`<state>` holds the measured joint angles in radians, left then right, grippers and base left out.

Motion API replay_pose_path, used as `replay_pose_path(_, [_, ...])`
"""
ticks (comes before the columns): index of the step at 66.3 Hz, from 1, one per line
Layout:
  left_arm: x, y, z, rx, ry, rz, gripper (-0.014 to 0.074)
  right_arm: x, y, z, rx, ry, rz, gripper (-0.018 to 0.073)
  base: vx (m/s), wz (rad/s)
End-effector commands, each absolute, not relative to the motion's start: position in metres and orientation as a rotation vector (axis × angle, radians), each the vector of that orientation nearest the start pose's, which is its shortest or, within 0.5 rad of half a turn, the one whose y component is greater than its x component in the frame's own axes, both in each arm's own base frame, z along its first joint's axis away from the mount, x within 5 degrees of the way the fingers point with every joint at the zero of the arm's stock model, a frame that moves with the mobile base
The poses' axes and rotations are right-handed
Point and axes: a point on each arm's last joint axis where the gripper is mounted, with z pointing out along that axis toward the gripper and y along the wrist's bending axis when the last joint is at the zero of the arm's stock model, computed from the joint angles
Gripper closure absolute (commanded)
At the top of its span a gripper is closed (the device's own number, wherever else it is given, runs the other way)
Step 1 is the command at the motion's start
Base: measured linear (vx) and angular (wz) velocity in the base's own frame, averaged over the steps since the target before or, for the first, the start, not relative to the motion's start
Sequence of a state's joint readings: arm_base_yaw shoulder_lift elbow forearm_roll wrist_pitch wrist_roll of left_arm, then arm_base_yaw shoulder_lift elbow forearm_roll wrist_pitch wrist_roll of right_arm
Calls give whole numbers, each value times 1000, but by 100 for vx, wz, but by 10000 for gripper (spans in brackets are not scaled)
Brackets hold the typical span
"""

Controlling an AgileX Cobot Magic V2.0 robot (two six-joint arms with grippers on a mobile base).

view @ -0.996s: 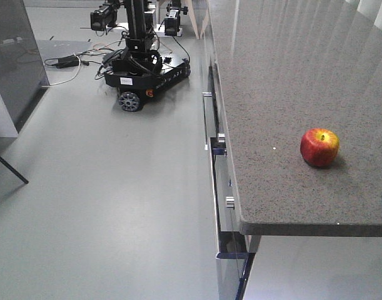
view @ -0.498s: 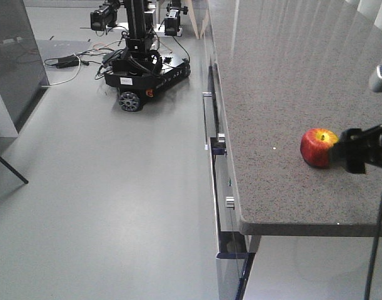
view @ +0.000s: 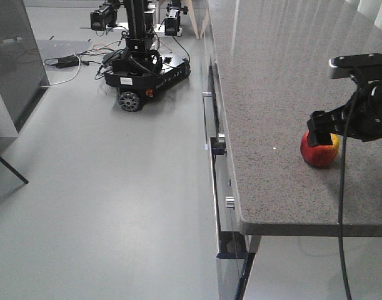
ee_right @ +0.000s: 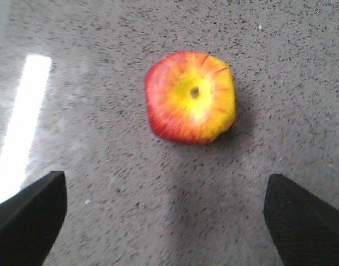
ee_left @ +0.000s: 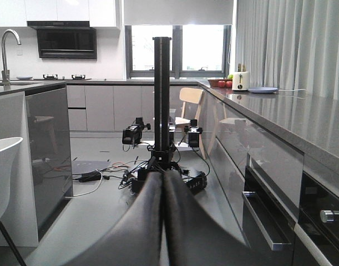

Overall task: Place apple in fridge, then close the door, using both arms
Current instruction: 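Reach the right gripper down over the red-yellow apple on the counter, then close the right gripper on the apple and lift it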

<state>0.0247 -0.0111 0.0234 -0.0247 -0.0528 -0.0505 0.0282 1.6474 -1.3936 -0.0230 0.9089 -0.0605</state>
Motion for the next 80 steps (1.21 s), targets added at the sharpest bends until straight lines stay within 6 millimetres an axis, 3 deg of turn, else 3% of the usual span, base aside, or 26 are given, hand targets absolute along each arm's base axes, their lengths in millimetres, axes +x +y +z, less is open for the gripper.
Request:
replay_pose_path(1, [55,1,208,-79,1382,-58,602,367,3,319,-136,2563,-87,-129,0,0])
replay_pose_path(28, [55,1,208,-79,1382,-58,602,418,1,292,-173,2608,-144,-113,0,0])
replay_pose_path(50, [55,1,208,-79,1382,-58,602,433,0,265,-199,2666,-168,-66,0,0])
replay_pose_path(63, [55,1,208,-79,1382,-58,602,434,0,261,-201,2675,-172,11,0,0])
replay_pose_path(80, [55,1,208,-79,1382,-58,602,432,0,262,-184,2684,-165,197,0,0])
